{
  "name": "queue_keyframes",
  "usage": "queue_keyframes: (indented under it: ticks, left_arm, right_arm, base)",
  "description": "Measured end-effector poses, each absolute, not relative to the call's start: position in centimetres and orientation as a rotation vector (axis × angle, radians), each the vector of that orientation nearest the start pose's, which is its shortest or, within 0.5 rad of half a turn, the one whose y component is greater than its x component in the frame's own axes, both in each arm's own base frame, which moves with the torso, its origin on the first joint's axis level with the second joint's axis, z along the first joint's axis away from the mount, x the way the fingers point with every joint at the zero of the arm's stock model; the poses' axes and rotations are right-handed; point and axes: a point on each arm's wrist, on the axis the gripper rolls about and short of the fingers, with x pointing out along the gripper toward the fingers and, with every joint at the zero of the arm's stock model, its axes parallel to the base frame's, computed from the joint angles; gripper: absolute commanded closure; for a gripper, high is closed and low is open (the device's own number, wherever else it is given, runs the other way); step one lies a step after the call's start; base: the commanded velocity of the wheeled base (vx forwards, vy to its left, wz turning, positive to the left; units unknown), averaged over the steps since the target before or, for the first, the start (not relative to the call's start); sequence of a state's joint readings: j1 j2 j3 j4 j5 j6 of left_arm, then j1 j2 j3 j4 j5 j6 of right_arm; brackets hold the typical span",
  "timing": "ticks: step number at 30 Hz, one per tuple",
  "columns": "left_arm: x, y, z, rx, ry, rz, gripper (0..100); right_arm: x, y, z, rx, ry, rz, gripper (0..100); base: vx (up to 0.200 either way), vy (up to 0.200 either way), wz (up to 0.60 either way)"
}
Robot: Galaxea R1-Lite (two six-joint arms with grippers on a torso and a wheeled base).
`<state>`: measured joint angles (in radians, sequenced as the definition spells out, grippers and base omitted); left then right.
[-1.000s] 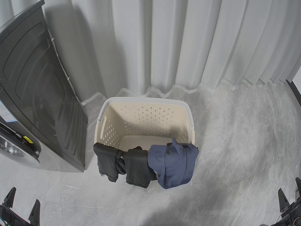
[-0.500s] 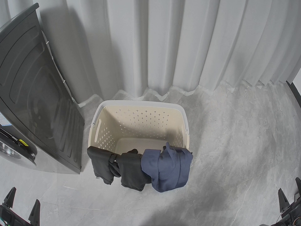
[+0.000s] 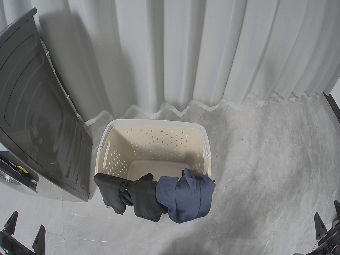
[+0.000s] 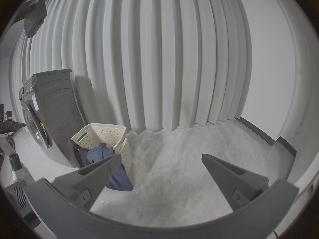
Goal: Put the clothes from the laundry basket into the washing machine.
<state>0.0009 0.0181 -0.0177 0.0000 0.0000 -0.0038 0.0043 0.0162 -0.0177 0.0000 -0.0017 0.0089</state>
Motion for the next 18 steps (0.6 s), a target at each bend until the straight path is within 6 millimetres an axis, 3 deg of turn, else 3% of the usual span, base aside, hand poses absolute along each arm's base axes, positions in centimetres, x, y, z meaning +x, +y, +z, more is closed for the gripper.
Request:
queue_keyframes:
  ticks: [3, 12, 18]
  left_arm:
    - [-2.27, 0.00, 8.07, -0.004, 0.001, 0.002, 0]
    - [-2.27, 0.00, 8.08, -0.004, 0.000, 0.002, 0]
    - [-2.27, 0.00, 8.08, -0.004, 0.000, 0.001, 0]
  right_arm:
    - [-2.29, -0.01, 8.07, 0.009, -0.001, 0.003, 0]
    - [-2.29, -0.01, 8.07, 0.009, -0.001, 0.003, 0]
    - [-2.29, -0.01, 8.07, 0.009, -0.001, 0.003, 0]
  base:
    - [0.200, 0.000, 0.00]
    - [0.000, 0.000, 0.00]
    - [0.200, 0.000, 0.00]
